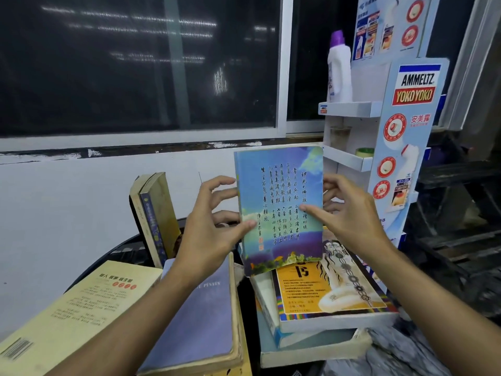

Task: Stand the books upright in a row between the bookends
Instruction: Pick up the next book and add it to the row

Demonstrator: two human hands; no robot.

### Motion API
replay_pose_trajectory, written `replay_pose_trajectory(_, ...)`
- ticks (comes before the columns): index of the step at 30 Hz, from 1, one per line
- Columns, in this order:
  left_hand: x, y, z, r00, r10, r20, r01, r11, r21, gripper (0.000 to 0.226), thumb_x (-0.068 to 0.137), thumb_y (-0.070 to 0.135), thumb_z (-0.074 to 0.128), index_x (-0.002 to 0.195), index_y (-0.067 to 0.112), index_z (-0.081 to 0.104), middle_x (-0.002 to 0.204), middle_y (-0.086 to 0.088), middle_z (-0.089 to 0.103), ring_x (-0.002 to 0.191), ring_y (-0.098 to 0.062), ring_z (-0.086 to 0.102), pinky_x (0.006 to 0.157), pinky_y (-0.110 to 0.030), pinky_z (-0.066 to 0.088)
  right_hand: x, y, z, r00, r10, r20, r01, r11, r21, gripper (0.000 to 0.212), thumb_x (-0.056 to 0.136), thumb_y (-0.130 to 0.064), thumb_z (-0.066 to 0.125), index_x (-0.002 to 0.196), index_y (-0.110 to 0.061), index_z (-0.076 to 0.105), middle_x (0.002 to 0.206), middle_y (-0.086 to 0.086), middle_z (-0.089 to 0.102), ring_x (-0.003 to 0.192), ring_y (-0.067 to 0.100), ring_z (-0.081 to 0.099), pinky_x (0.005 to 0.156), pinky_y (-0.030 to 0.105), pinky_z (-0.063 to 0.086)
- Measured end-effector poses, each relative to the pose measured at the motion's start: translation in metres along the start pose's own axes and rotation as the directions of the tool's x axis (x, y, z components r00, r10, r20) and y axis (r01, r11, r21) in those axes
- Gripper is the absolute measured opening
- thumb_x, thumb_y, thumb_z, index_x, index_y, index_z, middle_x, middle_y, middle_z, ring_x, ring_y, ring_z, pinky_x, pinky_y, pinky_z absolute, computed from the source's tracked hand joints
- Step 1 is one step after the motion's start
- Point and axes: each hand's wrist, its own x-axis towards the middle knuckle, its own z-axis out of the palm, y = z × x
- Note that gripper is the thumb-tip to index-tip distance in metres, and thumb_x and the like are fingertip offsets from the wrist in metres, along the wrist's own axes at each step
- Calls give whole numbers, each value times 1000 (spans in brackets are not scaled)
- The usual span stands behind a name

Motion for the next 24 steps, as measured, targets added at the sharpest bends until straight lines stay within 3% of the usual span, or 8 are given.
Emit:
replay_pose_trajectory(4,-6,-8,2,1000,10,24,-11,999,50,67,80,16,82,137,33,52,124,11,66,94,-18,74,81,-42,62,-6,7,6,999,-8,-32,6,999,-40,71,66,-47,81,124,-11,63,94,-1,62,79,16,63,64,33,62)
replay_pose_trajectory(7,-7,-5,7,1000,17,15,-18,998,60,61,81,14,82,135,29,58,120,11,67,92,-11,74,76,-37,64,-4,5,9,997,12,-72,-22,991,-136,69,69,-45,85,126,-15,60,102,-4,57,84,11,59,67,27,59)
replay_pose_trajectory(9,-6,-2,12,999,31,16,-32,998,58,60,80,14,82,133,31,60,119,12,68,91,-9,74,74,-35,64,-4,-2,11,996,15,-93,-30,985,-171,61,73,-44,84,123,-17,60,103,-5,53,84,9,57,67,28,58)
replay_pose_trajectory(13,-8,4,24,997,76,19,-77,993,85,61,81,18,83,137,28,61,118,14,71,93,-11,73,76,-29,63,-10,-29,12,997,-31,-74,25,996,-80,36,86,-42,75,110,-17,66,96,-6,61,86,8,63,66,31,60)
replay_pose_trajectory(16,-10,7,36,994,101,51,-106,989,102,59,82,22,83,137,30,62,114,19,73,97,-8,71,79,-22,60,-11,-54,7,998,-20,-52,18,999,-45,43,86,-54,69,108,-17,69,94,-7,66,87,6,65,69,25,59)
replay_pose_trajectory(20,-12,12,51,988,130,83,-141,978,154,69,78,34,84,140,25,56,117,24,67,106,10,62,90,-5,45,-4,-71,-3,998,21,-64,-27,995,-97,59,82,-67,65,111,-15,69,87,-11,68,80,-1,65,70,12,53)
replay_pose_trajectory(24,-20,9,63,976,95,195,-112,991,79,76,79,32,84,147,30,49,122,17,65,113,-2,61,82,-17,58,2,-75,-19,995,71,-72,-82,982,-171,59,84,-64,64,120,-17,66,82,-14,65,71,-4,65,66,17,55)
